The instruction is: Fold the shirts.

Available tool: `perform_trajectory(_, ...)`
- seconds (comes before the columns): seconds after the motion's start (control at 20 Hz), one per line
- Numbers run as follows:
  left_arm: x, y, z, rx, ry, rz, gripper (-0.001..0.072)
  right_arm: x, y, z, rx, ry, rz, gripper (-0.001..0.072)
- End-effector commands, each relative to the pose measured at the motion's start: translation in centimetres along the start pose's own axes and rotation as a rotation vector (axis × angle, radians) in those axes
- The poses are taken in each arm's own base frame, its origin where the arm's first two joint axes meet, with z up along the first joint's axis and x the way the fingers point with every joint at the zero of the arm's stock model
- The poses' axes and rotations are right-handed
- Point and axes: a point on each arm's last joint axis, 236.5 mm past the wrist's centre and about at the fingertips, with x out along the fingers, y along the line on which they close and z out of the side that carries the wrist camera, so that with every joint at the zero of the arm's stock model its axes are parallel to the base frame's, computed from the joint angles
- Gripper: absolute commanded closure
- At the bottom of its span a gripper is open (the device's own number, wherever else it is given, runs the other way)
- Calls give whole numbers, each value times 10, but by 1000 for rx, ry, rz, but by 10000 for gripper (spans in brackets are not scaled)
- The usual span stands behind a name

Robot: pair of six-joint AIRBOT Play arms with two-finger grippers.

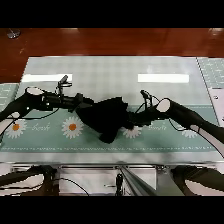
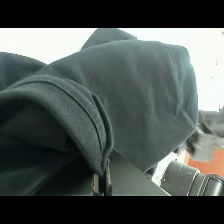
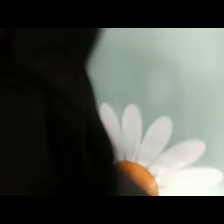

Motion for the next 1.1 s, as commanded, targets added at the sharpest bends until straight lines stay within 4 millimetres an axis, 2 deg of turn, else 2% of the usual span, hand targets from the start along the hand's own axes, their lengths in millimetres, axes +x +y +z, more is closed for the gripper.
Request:
perform_trajectory(0.0,-5,-7,3,12,3,-18,686,1,8,3,-88,34,7,681)
perform_trajectory(0.1,-30,-36,27,73,-44,-69,686,-35,9,27,-156,13,-33,681)
perform_trajectory(0.15,-51,-59,47,112,-111,-107,686,-65,13,51,-177,-47,-53,681)
perform_trajectory(0.2,-79,-87,71,156,-204,-152,686,-108,21,84,-196,-154,-71,681)
perform_trajectory(0.25,-115,-120,97,209,-319,-202,686,-161,34,117,-210,-289,-73,681)
perform_trajectory(0.3,-156,-154,119,270,-442,-242,686,-215,51,142,-227,-421,-59,681)
perform_trajectory(0.35,-193,-183,133,336,-547,-257,686,-276,72,160,-259,-558,-37,682)
perform_trajectory(0.4,-233,-211,141,417,-648,-250,686,-330,93,164,-299,-668,-23,681)
perform_trajectory(0.45,-267,-237,142,486,-731,-243,686,-379,113,158,-353,-763,-17,681)
perform_trajectory(0.55,-330,-283,125,618,-873,-216,687,-466,151,122,-471,-946,-27,682)
perform_trajectory(0.6,-357,-300,111,662,-938,-194,686,-499,162,99,-517,-1025,-46,681)
perform_trajectory(0.7,-400,-323,79,752,-1063,-111,687,-550,177,45,-582,-1166,-68,681)
perform_trajectory(0.8,-432,-330,48,784,-1181,22,687,-582,175,-7,-611,-1265,-112,681)
perform_trajectory(0.85,-443,-330,32,803,-1235,123,687,-591,171,-32,-616,-1294,-137,681)
perform_trajectory(0.95,-456,-330,6,793,-1316,276,687,-596,155,-68,-584,-1299,-184,681)
perform_trajectory(1.05,-452,-330,-12,836,-1322,393,687,-585,121,-93,-506,-1227,-278,681)
